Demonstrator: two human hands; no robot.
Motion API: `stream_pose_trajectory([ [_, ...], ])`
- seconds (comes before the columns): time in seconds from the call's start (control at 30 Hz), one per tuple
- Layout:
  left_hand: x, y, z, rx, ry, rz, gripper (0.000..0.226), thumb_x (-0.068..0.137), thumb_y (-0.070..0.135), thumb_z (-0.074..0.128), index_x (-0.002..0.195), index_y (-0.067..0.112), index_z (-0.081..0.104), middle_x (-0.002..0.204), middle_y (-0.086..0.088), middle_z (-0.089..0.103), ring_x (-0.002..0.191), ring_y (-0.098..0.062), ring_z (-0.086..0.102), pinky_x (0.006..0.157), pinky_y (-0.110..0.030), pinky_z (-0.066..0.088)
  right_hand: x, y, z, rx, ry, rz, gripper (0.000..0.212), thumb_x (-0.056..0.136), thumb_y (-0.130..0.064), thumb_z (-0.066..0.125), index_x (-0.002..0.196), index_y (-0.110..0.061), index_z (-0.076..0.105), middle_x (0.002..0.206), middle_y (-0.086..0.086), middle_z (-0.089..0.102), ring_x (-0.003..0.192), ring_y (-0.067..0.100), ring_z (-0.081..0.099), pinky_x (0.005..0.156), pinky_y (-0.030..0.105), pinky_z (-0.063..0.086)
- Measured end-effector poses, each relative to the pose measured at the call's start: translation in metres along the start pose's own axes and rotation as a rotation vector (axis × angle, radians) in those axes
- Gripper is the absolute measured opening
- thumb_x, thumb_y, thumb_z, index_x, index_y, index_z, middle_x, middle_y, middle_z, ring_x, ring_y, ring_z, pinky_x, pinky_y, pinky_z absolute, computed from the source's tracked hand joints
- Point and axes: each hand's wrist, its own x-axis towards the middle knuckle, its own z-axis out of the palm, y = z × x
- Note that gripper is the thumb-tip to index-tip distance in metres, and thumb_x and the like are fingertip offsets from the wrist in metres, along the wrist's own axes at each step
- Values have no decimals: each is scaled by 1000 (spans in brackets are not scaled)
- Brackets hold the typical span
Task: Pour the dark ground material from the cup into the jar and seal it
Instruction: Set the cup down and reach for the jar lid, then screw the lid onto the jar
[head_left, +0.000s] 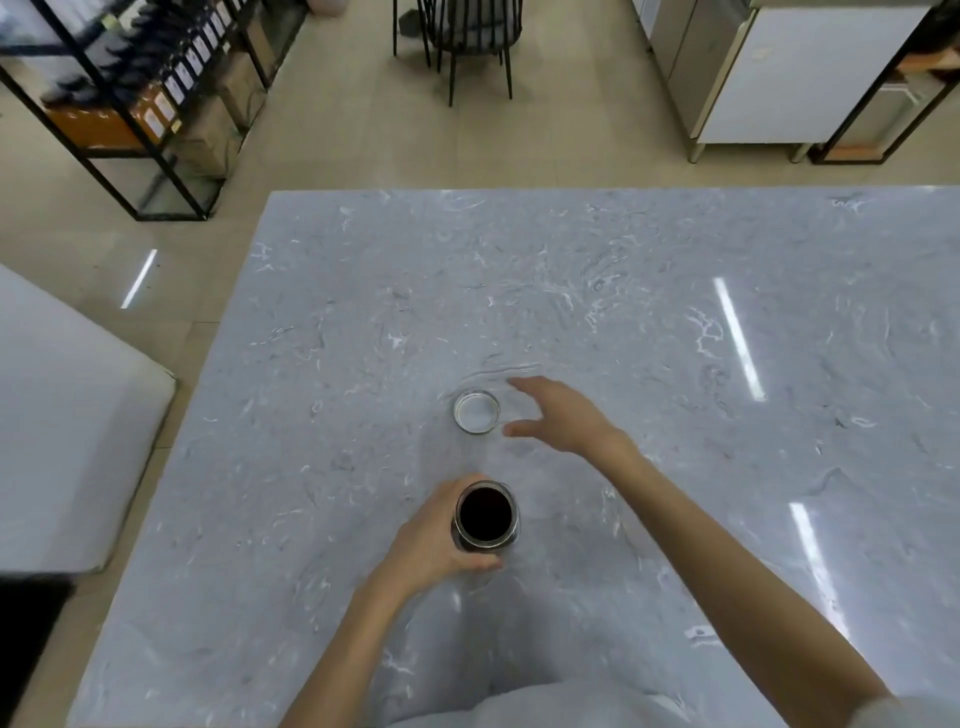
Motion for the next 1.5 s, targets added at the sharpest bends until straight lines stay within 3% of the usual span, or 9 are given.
stream_pose_trajectory([
  [0.2,2,-1,0,22,1,5,85,52,54,89,121,64,40,127,30,52,122,4,48,99,-36,46,67,-41,48,-309,-185,-1,96,80,-42,79,154,-21,21,159,4,26,143,30,30,111,47,36],
  [0.43,3,-5,0,34,11,41,83,54,53,89,120,66,40,125,37,50,120,5,50,99,-32,47,69,-36,61,-366,-96,-38,69,86,-32,74,144,-19,40,147,8,43,132,33,42,105,46,43],
  [0.7,8,-8,1,28,22,125,75,57,52,90,121,51,51,122,29,57,116,0,55,94,-30,48,-26,-2,29,1243,94,278,70,76,-26,85,128,0,47,122,24,66,110,27,68,95,38,55],
  [0.87,8,-14,4,45,28,123,85,54,58,91,127,54,47,127,35,52,121,6,49,99,-28,44,-99,23,48,2223,2,313,47,91,-21,66,129,4,55,136,30,54,127,47,52,96,42,55],
  [0.93,7,-14,4,54,23,114,85,53,61,89,124,61,42,126,41,48,120,10,47,99,-29,44,-116,22,57,2360,-49,315,51,92,-27,65,132,1,52,138,29,52,127,51,50,99,44,53],
  [1.1,11,-18,6,25,0,102,85,55,55,91,127,53,46,128,27,51,124,-1,49,103,-40,47,-129,9,62,2097,-110,359,61,94,-45,57,138,-3,51,141,21,54,131,36,52,102,41,51],
  [1.23,9,-16,7,-11,13,101,83,57,46,94,128,47,51,130,17,55,123,-5,52,104,-42,47,-130,-6,56,1738,9,255,45,88,-28,65,125,-3,57,130,19,59,126,29,56,111,41,41],
  [1.4,7,-12,1,-43,-13,94,83,58,47,93,129,44,49,129,18,58,119,-5,57,99,-43,50,-133,-31,56,914,178,111,62,78,-24,84,130,-36,51,124,-3,60,114,12,59,93,25,50],
  [1.5,4,-19,2,-87,-36,78,93,56,53,92,134,49,40,135,18,55,121,-5,56,102,-40,50,-129,-46,60,638,162,42,76,79,-23,84,141,-39,43,131,-4,48,118,8,50,102,27,46],
])
